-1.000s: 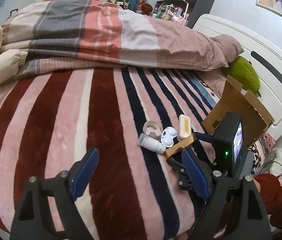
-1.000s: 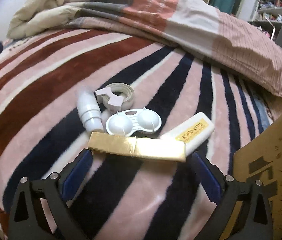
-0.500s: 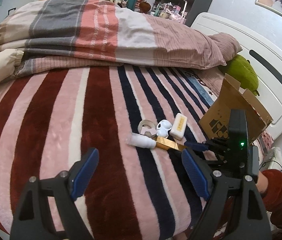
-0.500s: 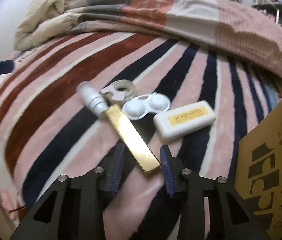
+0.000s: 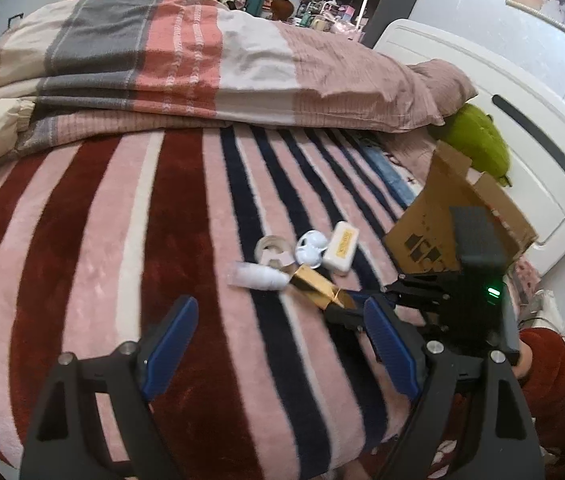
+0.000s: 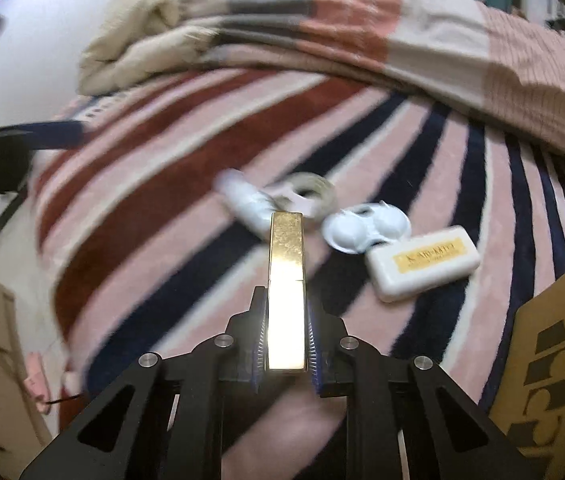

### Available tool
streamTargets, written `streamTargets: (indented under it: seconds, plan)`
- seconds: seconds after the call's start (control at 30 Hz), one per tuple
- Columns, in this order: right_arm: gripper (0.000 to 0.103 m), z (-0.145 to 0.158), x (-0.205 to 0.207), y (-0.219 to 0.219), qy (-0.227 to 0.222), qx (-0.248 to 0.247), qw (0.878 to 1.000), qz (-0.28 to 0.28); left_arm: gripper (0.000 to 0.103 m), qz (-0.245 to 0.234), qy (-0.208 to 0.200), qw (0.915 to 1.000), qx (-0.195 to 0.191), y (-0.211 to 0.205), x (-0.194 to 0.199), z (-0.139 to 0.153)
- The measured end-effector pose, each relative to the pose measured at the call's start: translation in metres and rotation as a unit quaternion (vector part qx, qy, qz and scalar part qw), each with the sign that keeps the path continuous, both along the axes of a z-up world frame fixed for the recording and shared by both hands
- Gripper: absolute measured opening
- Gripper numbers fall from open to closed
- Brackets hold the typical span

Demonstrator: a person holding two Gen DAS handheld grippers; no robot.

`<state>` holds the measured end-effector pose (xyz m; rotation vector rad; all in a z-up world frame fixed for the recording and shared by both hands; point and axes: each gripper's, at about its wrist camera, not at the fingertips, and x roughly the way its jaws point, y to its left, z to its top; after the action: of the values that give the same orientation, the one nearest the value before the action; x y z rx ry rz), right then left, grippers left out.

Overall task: Organize rigid objects
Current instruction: 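Drop the gold item into the cardboard box with the right gripper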

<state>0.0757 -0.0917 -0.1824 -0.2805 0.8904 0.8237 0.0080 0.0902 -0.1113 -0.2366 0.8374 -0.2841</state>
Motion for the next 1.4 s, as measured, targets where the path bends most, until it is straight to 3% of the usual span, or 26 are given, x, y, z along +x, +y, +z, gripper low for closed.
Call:
streamTargets:
  seconds: [0.2,0.23,0.33,0.6,0.77,0.9,1.07,1.2,1.27,1.33,1.4]
  plan:
    - [0.013,0.07,-0.018,-0.008,-0.017,0.071,0.997,0.036,0.082,-0.03,-0.023,0.9987,-0.032,-0.023,0.011,0.023]
    - [0.013,0.079,-0.02,-0.011,-0.021,0.078,0.996,0.038,0.078,-0.035,-0.027,0.9983,-0.037,-0.026,0.014,0.027]
    - [0.013,0.107,-0.02,-0.026,-0.035,0.102,0.994,0.032,0.051,-0.063,-0.043,0.9953,-0.06,-0.043,0.024,0.047]
    - [0.013,0.142,-0.004,-0.094,-0.057,0.126,0.99,-0.017,0.042,-0.118,-0.077,0.9886,-0.052,-0.114,0.058,0.094]
    - [0.013,0.15,0.01,-0.148,-0.048,0.129,0.988,-0.069,0.042,-0.158,-0.071,0.984,-0.04,-0.169,0.083,0.106]
    - [0.013,0.142,0.025,-0.184,-0.015,0.123,0.986,-0.108,0.042,-0.186,-0.037,0.9812,-0.035,-0.212,0.108,0.1]
    - [0.013,0.122,0.039,-0.202,0.027,0.114,0.985,-0.124,0.042,-0.202,0.002,0.9793,-0.006,-0.241,0.121,0.084]
    - [0.014,0.112,0.044,-0.202,0.045,0.106,0.985,-0.131,0.043,-0.197,0.008,0.9801,0.017,-0.247,0.121,0.077]
    - [0.021,0.108,0.045,-0.2,0.048,0.097,0.984,-0.14,0.063,-0.186,0.009,0.982,0.028,-0.246,0.122,0.078]
    - [0.035,0.107,0.042,-0.2,0.044,0.092,0.984,-0.145,0.078,-0.176,-0.001,0.984,0.024,-0.239,0.119,0.082]
    - [0.036,0.109,0.04,-0.199,0.039,0.093,0.984,-0.144,0.08,-0.168,-0.016,0.9855,0.017,-0.229,0.113,0.09]
